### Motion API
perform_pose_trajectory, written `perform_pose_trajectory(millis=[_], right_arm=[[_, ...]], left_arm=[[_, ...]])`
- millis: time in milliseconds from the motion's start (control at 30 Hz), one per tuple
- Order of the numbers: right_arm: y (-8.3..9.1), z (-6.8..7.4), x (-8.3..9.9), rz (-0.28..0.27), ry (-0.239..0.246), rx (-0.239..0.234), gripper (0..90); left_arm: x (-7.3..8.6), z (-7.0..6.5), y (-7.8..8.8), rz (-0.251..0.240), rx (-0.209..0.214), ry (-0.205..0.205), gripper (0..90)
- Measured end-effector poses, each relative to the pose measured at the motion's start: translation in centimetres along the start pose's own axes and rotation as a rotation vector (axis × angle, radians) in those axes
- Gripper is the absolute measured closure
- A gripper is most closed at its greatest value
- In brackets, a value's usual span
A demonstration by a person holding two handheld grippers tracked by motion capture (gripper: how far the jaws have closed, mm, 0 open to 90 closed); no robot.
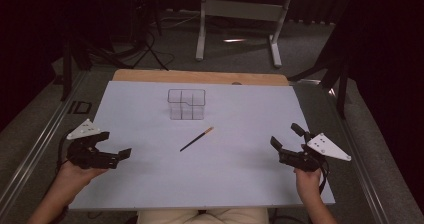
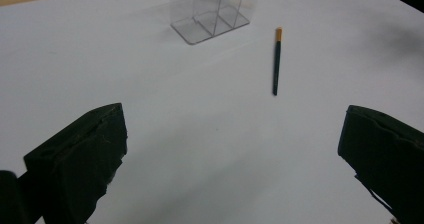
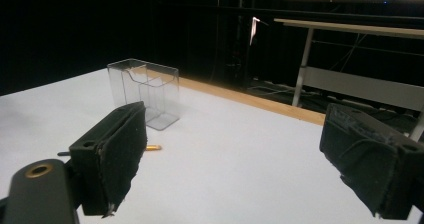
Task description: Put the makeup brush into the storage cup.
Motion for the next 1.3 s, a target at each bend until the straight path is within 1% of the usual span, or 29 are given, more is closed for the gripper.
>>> perform_pose_trajectory(millis=[33, 100, 133, 233, 400, 567, 600, 667, 700, 800, 933, 1033, 1133, 1300], right_arm=[[0.0, 0.0, 0.0, 0.0, 0.002, -0.001, 11.8], [0.0, 0.0, 0.0, 0.002, 0.003, -0.002, 11.8], [0.0, 0.0, 0.0, 0.001, 0.0, -0.003, 11.8], [0.1, 0.0, 0.0, -0.001, 0.004, -0.002, 11.8], [0.1, -0.1, 0.0, -0.003, -0.003, -0.002, 11.7], [0.1, 0.0, -0.1, -0.007, 0.002, -0.005, 11.8], [0.1, 0.0, -0.1, -0.007, 0.0, -0.007, 11.7], [0.1, 0.0, 0.0, -0.006, 0.001, -0.006, 11.8], [0.1, 0.0, 0.0, -0.007, 0.001, -0.008, 11.8], [0.1, 0.0, 0.0, -0.007, 0.003, -0.01, 11.8], [0.1, 0.0, 0.0, -0.007, 0.004, -0.01, 11.8], [0.0, 0.0, 0.0, -0.004, 0.004, -0.011, 11.8], [0.0, 0.0, 0.1, -0.003, 0.001, -0.012, 11.8], [0.0, 0.1, 0.1, -0.003, 0.003, -0.013, 11.8]], left_arm=[[-0.1, -0.1, -0.1, 0.006, -0.002, -0.008, 0.1], [-0.4, -0.3, -0.5, 0.021, 0.01, -0.018, 0.1], [-0.6, -0.5, -0.6, 0.028, 0.007, -0.026, 0.1], [-1.0, -0.9, -1.0, 0.055, 0.021, -0.041, 0.1], [-1.8, -1.7, -1.8, 0.094, 0.037, -0.06, 0.1], [-2.6, -2.6, -2.4, 0.126, 0.043, -0.095, 0.1], [-2.7, -2.8, -2.6, 0.133, 0.049, -0.103, 0.1], [-2.9, -2.9, -2.7, 0.139, 0.049, -0.108, 0.1], [-3.3, -3.2, -3.0, 0.151, 0.05, -0.122, 0.1], [-3.9, -3.5, -3.4, 0.16, 0.057, -0.131, 0.1], [-4.7, -4.2, -4.1, 0.179, 0.065, -0.159, 0.1], [-5.3, -4.7, -4.7, 0.181, 0.072, -0.175, 0.1], [-5.8, -5.3, -5.5, 0.196, 0.077, -0.204, 0.1], [-6.8, -6.2, -6.3, 0.203, 0.095, -0.229, 0.1]])
Point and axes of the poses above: each handheld gripper's, and its own axes: y roughly backward along the jaws, x roughly out of its underside, z roughly to its left, the point moved 3 cm from there along -y, roughly forward along the jaws, and after that the axes turned 8 degrees about -x, right-handed, at the moved point
